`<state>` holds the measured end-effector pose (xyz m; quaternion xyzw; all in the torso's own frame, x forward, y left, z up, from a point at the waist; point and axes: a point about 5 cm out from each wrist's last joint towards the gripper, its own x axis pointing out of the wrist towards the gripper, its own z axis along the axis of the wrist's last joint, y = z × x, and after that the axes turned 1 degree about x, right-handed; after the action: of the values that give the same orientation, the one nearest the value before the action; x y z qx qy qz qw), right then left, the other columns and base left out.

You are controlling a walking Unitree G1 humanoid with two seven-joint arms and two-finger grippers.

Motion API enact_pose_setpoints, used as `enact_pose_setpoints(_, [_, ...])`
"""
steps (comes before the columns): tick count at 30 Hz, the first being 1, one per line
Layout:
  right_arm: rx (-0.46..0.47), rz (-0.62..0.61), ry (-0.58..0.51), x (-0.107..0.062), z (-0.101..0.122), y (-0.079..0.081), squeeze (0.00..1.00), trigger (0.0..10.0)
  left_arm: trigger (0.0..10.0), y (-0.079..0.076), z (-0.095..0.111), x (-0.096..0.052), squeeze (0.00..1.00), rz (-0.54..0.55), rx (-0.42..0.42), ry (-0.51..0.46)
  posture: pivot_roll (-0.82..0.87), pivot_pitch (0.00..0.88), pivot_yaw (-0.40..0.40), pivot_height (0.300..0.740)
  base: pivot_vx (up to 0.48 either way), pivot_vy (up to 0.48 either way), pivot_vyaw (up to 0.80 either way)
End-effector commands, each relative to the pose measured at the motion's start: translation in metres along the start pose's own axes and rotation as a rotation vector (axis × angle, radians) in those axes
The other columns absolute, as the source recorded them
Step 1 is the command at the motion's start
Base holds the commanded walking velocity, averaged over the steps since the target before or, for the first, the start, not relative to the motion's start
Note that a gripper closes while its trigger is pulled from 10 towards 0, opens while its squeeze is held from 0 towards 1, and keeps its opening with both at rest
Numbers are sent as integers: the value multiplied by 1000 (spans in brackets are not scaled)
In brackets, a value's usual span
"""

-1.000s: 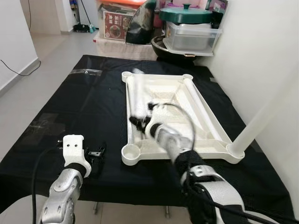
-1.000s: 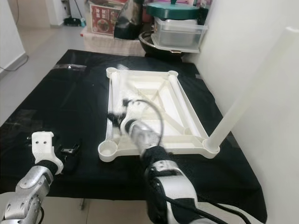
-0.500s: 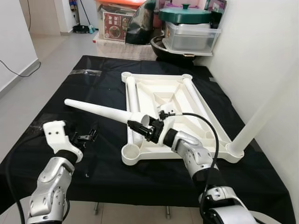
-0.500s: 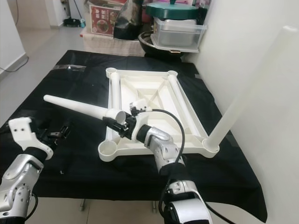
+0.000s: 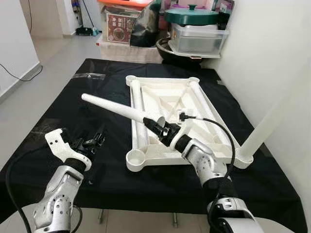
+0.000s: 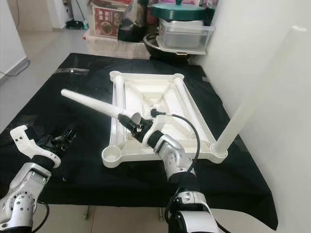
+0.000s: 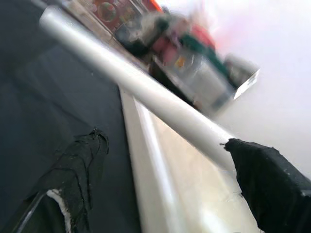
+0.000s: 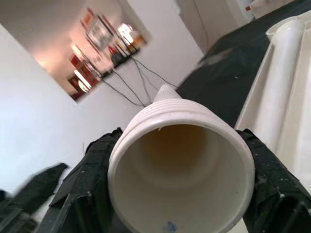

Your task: Building children table

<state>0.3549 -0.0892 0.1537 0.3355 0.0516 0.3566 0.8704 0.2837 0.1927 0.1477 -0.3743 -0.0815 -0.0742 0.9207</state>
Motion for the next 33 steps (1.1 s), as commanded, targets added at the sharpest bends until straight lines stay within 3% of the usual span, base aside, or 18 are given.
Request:
enact_pose_setpoints(1, [33,11,-20,-1,2,2,0,0,10000,1,-4,1,0,13,-52,12,97,0,-76,740,0,0,0])
enact_pose_setpoints(2, [67,26,-25,-2,1,4,0,0,10000,2,-5,2,0,23,-112,2,97,0,-76,740,0,0,0])
enact_pose_setpoints(3, [67,26,-25,-2,1,4,0,0,10000,2,-5,2,0,23,-112,2,97,0,-76,740,0,0,0])
enact_pose_setpoints(6, [181,88,-43,-10,-3,9,0,0,10000,4,4,7,0,25,-265,-60,85,0,-67,740,0,0,0])
enact_pose_setpoints(13, [252,110,-39,-19,-7,10,0,0,10000,2,21,15,0,-34,-382,-147,76,0,-66,740,0,0,0])
enact_pose_setpoints(18, [296,227,4,-25,-9,26,0,0,10000,3,16,21,0,-59,-480,-132,64,0,-60,740,0,0,0])
enact_pose_setpoints(21, [301,258,16,-26,-9,30,0,0,10000,5,16,21,0,-53,-489,-130,63,0,-59,740,0,0,0])
enact_pose_setpoints(23, [309,351,62,-34,-11,40,0,0,10000,4,15,22,0,-72,-522,-125,65,0,-61,740,0,0,0])
enact_pose_setpoints(27, [329,399,105,-43,-14,43,0,0,10000,4,16,24,0,-92,-547,-118,66,0,-62,740,0,0,0])
enact_pose_setpoints(33, [283,449,205,-55,-19,46,0,0,10000,3,22,27,0,-115,-553,-131,58,0,-60,740,0,0,0])
